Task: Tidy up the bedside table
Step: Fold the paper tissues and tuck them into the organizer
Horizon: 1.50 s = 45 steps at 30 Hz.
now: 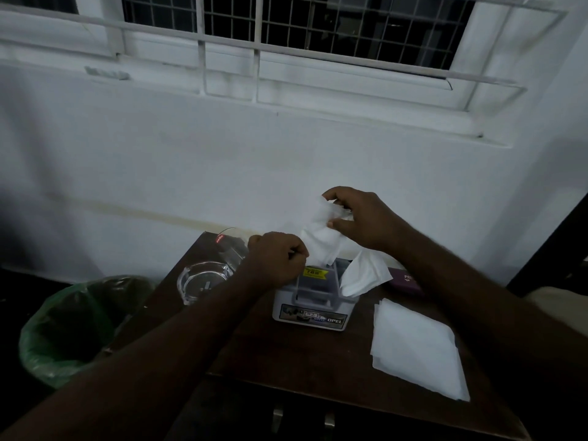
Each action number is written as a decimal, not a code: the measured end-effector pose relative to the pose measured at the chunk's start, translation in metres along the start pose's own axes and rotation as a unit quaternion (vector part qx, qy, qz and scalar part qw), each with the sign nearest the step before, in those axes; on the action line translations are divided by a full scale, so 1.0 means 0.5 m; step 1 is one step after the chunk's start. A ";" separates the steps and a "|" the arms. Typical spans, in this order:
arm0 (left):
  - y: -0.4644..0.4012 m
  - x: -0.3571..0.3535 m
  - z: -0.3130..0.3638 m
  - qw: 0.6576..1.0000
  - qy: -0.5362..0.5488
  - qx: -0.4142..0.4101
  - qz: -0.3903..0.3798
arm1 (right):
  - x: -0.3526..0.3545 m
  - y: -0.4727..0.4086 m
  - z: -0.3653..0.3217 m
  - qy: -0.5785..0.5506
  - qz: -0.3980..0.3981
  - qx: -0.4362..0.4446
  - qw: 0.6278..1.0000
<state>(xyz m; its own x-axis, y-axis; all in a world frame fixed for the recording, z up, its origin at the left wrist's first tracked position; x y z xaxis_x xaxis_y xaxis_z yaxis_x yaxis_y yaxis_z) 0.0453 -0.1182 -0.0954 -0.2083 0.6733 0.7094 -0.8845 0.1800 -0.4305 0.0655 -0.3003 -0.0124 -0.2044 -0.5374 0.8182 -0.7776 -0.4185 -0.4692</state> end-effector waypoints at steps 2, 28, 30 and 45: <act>0.003 0.001 0.003 1.000 -0.004 -0.015 0.001 | -0.002 0.002 0.002 0.013 -0.019 0.000 1.000; 0.001 0.014 -0.013 0.999 0.036 0.001 0.013 | -0.034 0.007 -0.003 0.015 -0.017 -0.004 1.000; 0.003 0.019 -0.005 0.999 0.019 -0.008 0.027 | -0.036 0.005 -0.003 0.022 -0.029 -0.008 0.999; 0.005 0.016 -0.005 0.999 0.013 -0.019 -0.029 | -0.051 -0.001 -0.014 0.078 -0.120 -0.048 0.988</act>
<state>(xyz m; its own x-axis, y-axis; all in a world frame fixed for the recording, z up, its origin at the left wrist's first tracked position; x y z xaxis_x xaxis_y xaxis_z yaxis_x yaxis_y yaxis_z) 0.0425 -0.1107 -0.0922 -0.1459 0.6786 0.7199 -0.8784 0.2458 -0.4098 0.0668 -0.2816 -0.0307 -0.0899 -0.3082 0.9471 -0.8664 -0.4448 -0.2270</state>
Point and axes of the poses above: each hand's wrist, its own y-axis away from the middle knuckle, its own x-axis out of the back of the hand, z = x × y, the point moved 2 cm from there along -y, towards the middle knuckle, and after that the axes turned 4 degrees about z, right-handed, at the moved point
